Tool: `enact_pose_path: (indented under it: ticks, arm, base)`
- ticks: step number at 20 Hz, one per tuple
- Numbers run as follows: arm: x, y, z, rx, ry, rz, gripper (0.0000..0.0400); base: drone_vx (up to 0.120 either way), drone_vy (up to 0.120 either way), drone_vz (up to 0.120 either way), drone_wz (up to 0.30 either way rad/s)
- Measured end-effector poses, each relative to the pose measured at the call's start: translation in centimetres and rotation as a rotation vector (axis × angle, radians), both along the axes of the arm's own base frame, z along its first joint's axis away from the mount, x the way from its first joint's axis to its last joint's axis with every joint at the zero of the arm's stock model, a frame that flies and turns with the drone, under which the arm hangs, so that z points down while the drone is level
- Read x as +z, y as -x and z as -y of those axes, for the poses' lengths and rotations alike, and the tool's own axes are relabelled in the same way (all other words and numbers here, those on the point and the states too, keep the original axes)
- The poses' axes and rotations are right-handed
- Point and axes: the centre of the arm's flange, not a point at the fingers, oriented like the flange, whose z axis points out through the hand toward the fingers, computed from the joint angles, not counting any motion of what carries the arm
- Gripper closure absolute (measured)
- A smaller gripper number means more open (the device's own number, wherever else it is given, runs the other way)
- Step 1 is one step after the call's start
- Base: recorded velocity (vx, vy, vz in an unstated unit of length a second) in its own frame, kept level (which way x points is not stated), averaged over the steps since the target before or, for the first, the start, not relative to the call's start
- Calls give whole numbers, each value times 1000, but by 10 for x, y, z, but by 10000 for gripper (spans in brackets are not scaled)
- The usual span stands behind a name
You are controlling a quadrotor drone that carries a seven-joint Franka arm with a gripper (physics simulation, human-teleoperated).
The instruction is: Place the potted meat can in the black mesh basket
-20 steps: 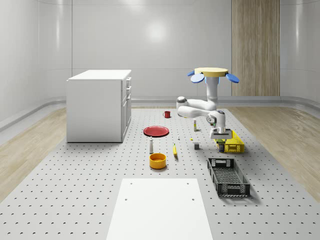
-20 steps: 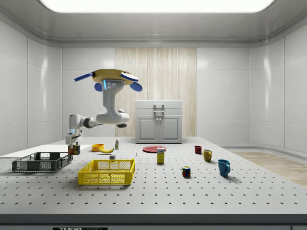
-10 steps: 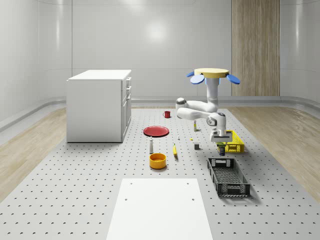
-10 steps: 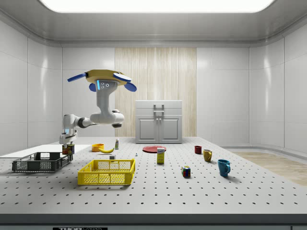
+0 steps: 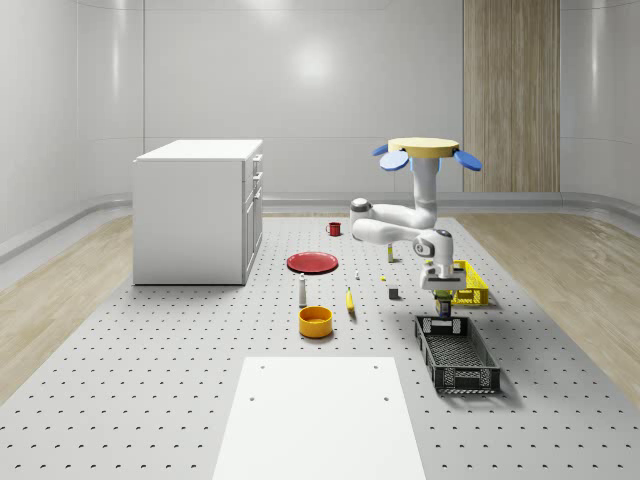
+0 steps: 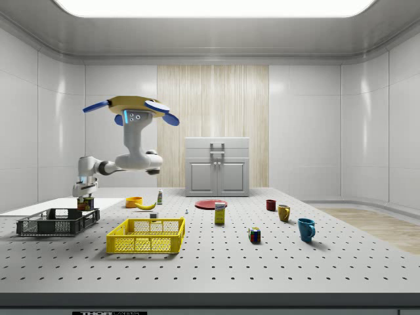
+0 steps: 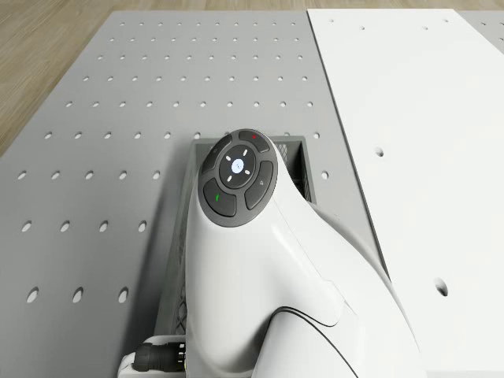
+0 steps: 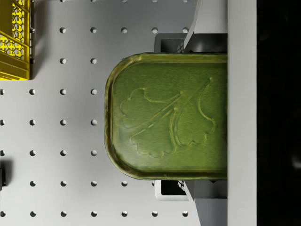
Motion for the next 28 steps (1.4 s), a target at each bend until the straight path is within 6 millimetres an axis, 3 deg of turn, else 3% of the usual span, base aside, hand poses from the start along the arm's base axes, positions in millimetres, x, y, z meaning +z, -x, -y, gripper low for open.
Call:
enact_pose_path:
  ticks: [8, 18, 22, 28]
  arm:
    - [0, 0, 0, 0, 0, 0, 108]
    - [0, 0, 0, 0, 0, 0, 108]
    - [0, 0, 0, 0, 0, 0, 108]
    - [0, 0, 0, 0, -5, 2, 27]
  base:
    - [120, 0, -5, 0]
    - [120, 0, -120, 0]
    - [110, 0, 0, 0]
    - [0, 0, 0, 0]
